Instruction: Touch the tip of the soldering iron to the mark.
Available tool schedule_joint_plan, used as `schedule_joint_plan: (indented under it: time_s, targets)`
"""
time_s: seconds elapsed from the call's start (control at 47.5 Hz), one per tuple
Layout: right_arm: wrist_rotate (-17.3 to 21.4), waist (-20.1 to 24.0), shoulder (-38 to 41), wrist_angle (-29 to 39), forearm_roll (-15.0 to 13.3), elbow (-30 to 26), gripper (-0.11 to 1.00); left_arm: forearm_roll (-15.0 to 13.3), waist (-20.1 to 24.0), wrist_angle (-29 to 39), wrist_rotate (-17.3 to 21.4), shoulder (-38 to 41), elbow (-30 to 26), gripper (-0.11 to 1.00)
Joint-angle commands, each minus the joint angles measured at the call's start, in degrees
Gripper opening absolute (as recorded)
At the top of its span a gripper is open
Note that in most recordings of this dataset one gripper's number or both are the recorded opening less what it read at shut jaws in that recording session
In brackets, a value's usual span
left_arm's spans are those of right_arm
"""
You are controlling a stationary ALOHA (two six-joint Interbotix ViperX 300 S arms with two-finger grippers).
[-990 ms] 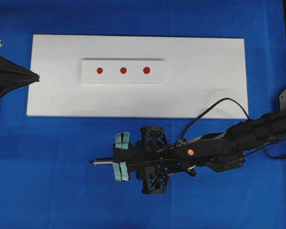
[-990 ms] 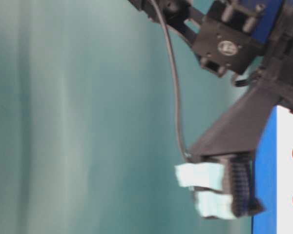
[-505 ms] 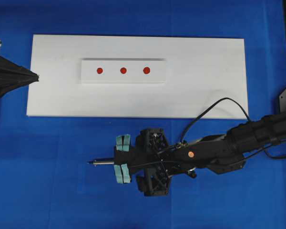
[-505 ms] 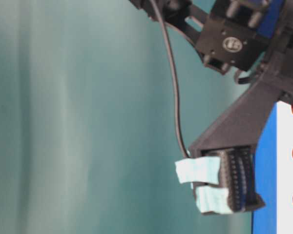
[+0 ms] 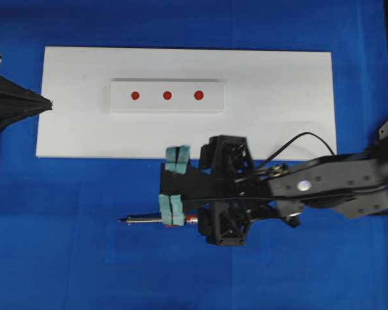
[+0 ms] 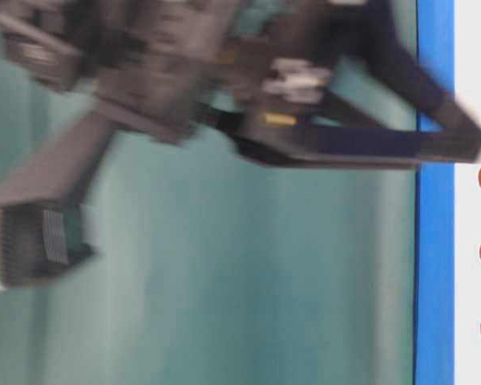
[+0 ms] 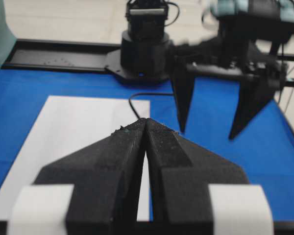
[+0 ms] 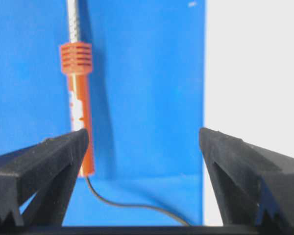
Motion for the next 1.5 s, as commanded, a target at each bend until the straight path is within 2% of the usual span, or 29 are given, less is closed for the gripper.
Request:
schedule_joint_plan:
  time_s: [0.0, 0.358, 0.484, 0.821, 1.074, 1.285, 1.474]
  targets:
    - [-0.1, 0.3, -3.3, 2.4, -0.4, -2.4, 0.90, 0.2, -0.1, -0.2, -0.1, 0.3, -0.7, 0.00]
    - [-0.1, 0.7, -4.2, 4.0, -0.3, -3.1, 0.90, 0.1, -0.1, -0.2, -0.1, 0.3, -0.6, 0.00]
    - [-0.6, -0.7, -4.4, 4.4, -0.4, -3.1, 0.90, 0.1, -0.1, -0.2, -0.1, 0.3, -0.7, 0.00]
    - [-9.8, -9.8, -5.7, 4.1, 0.0, -2.9, 0.90, 0.1, -0.1, -0.3, -0.6, 0.3, -0.7, 0.00]
    - [-15.7, -16.0, -5.8, 2.0, 2.3, -3.1, 0.90, 0.1, -0.1, -0.2, -0.9, 0.3, -0.6, 0.00]
    - [-16.7, -16.3, -7.9, 1.1, 2.5, -1.4, 0.90, 0.1, -0.1, -0.1, -0.9, 0.3, -0.6, 0.00]
    - [-16.1, -16.5, -14.2, -2.2, 2.4, 3.9, 0.90, 0.1, -0.1, 0.9, -0.9, 0.3, -0.5, 0.00]
